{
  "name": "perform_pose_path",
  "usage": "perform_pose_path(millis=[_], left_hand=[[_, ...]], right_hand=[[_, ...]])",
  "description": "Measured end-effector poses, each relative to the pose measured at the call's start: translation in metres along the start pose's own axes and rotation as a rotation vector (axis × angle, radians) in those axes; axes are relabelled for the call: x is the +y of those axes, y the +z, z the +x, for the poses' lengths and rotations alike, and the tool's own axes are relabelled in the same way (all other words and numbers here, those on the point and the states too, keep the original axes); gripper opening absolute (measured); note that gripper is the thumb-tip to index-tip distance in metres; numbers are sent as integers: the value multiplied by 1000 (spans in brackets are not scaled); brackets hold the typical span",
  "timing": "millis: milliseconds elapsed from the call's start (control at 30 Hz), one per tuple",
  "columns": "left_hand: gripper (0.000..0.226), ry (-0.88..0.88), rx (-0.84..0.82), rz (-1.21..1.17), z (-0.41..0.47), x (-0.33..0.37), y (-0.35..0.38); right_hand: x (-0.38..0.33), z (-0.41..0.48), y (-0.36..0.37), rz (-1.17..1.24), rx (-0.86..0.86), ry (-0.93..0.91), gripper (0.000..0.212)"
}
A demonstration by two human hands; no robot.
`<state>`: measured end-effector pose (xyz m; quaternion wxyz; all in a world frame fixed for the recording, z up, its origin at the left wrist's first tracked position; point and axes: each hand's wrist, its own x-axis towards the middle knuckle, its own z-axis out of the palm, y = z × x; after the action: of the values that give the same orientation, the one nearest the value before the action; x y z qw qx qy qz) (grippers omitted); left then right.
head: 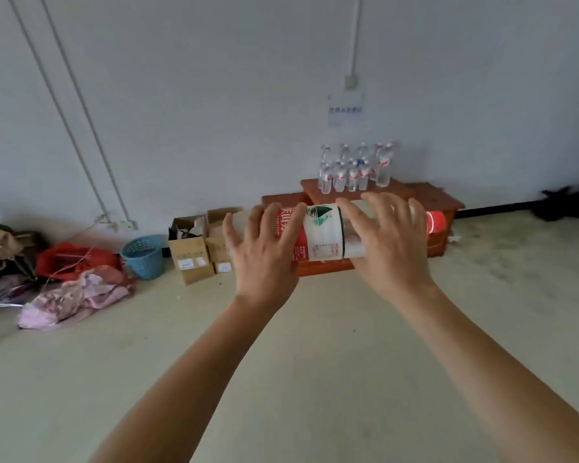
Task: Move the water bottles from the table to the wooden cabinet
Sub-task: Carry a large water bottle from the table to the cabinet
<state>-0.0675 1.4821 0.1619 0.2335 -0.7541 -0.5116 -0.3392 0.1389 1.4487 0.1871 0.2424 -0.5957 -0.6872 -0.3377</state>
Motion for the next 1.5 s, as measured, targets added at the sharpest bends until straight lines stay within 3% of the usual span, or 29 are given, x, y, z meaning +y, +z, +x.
perform_pose_path(millis=[233, 400, 733, 933, 1267, 1367, 1500], left_hand=[[91, 173, 27, -147, 118, 52, 123], [90, 251, 18, -203, 189, 101, 217], [95, 234, -10, -114, 357, 163, 403], [100, 174, -5, -98, 425, 156, 477], [85, 90, 47, -114, 544, 109, 663], [93, 91, 12, -159, 597, 91, 722], [98, 91, -30, -207, 663, 81, 791]], right_hand=[[106, 47, 74, -148, -53, 172, 91], [187, 73, 147, -194, -22, 249, 76], [354, 191, 331, -123, -37, 228, 101], [395, 263, 414, -52, -52, 163, 109], [441, 393, 601, -80, -108, 107, 103], [455, 440, 656, -76, -125, 145, 99], [482, 483, 720, -34, -22, 229, 95]])
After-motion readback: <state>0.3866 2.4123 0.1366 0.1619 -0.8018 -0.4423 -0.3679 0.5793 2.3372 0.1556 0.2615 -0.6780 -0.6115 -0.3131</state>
